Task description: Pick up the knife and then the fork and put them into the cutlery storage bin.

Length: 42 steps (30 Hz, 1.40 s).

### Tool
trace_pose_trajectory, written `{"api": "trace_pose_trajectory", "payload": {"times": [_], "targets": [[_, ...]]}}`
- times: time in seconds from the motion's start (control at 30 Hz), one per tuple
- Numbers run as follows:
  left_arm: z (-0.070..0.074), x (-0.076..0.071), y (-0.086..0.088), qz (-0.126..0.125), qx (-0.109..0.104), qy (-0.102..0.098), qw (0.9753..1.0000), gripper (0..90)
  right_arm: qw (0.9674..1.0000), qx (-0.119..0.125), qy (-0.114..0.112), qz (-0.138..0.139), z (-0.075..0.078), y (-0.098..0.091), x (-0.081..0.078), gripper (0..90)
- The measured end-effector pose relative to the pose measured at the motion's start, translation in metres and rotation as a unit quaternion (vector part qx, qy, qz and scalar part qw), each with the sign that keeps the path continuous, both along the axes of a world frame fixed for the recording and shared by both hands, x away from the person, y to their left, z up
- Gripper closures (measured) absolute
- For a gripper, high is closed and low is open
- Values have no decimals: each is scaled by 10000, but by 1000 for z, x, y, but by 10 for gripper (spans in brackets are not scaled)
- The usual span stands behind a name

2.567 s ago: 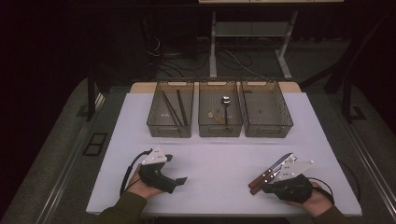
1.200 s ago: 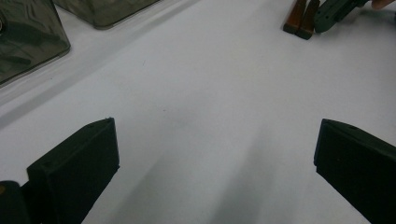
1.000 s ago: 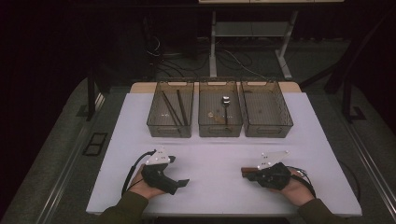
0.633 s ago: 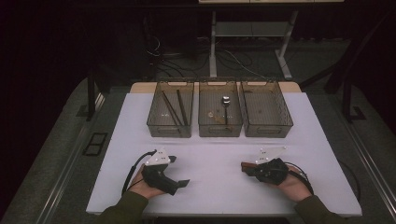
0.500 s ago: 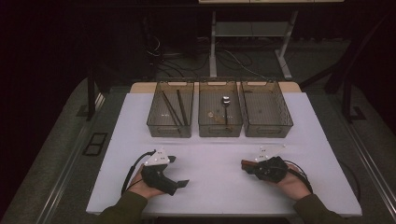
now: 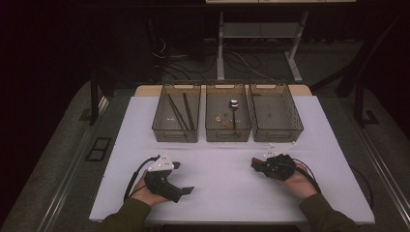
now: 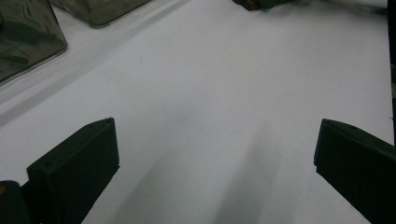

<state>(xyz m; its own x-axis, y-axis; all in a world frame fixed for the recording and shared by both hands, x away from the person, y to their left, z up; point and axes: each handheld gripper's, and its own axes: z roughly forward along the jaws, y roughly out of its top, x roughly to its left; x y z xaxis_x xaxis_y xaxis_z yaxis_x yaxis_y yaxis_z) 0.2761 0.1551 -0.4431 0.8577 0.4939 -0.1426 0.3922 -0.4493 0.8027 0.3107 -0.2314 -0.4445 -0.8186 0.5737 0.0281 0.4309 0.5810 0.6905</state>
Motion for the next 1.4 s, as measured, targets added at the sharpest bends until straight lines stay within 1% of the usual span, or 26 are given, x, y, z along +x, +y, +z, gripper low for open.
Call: {"api": "trace_pose_trajectory", "payload": {"times": [0.17,0.23,0.3,0.33,0.4,0.43,0.53,0.6,0.63,0.7,0.77,0.87,0.9,0.97,1.1,1.17,1.2,1.23,1.3,1.33,1.4], "targets": [[0,0,0,-3,-3,0,10000,0,9999,25,-6,-109,-1,-2,8,900],[0,0,0,-2,-14,1,10000,0,9999,59,46,-152,-1,-2,9,900],[0,0,0,-9,-11,5,10000,0,9999,62,34,-140,-1,-3,9,899],[0,0,0,-13,-10,6,10000,0,9998,96,37,-158,0,-4,9,899],[0,0,0,-22,-15,6,10000,0,9995,254,48,-181,5,-6,8,897],[0,0,0,-24,-20,3,10000,0,9994,301,17,-170,9,-8,7,870],[0,0,0,-33,-32,3,10000,0,9987,472,103,-159,20,-13,5,778],[0,0,0,-31,-32,12,10000,0,9987,458,164,-119,26,-16,4,709],[0,0,0,-34,-38,12,10000,0,9987,447,239,-60,29,-18,4,681],[1,-1,0,-36,-40,12,10000,0,9992,255,309,29,34,-19,3,628],[1,-1,0,-38,-38,11,10000,0,9990,107,437,84,37,-20,3,581],[1,-1,0,-39,-40,14,10000,0,9987,-161,476,45,41,-24,3,543],[1,0,0,-43,-41,15,10000,0,9984,-315,466,-3,42,-25,3,532],[0,0,0,-46,-37,17,10000,0,9972,-500,564,0,43,-28,3,534],[0,0,0,-61,-28,13,10000,0,9923,-918,836,35,45,-31,3,521],[0,0,0,-66,-23,13,10000,0,9896,-1155,850,79,45,-29,2,544],[0,0,0,-68,-21,14,10000,0,9880,-1249,900,122,44,-29,2,558],[0,0,0,-64,-28,14,10000,0,9854,-1451,872,159,43,-28,2,570],[0,0,0,-65,-29,14,10000,0,9829,-1578,919,237,42,-25,1,599],[0,0,0,-71,-27,19,10000,0,9809,-1727,851,280,41,-25,1,602],[0,0,0,-82,-14,21,10000,0,9789,-1827,882,232,39,-23,1,624]]}}
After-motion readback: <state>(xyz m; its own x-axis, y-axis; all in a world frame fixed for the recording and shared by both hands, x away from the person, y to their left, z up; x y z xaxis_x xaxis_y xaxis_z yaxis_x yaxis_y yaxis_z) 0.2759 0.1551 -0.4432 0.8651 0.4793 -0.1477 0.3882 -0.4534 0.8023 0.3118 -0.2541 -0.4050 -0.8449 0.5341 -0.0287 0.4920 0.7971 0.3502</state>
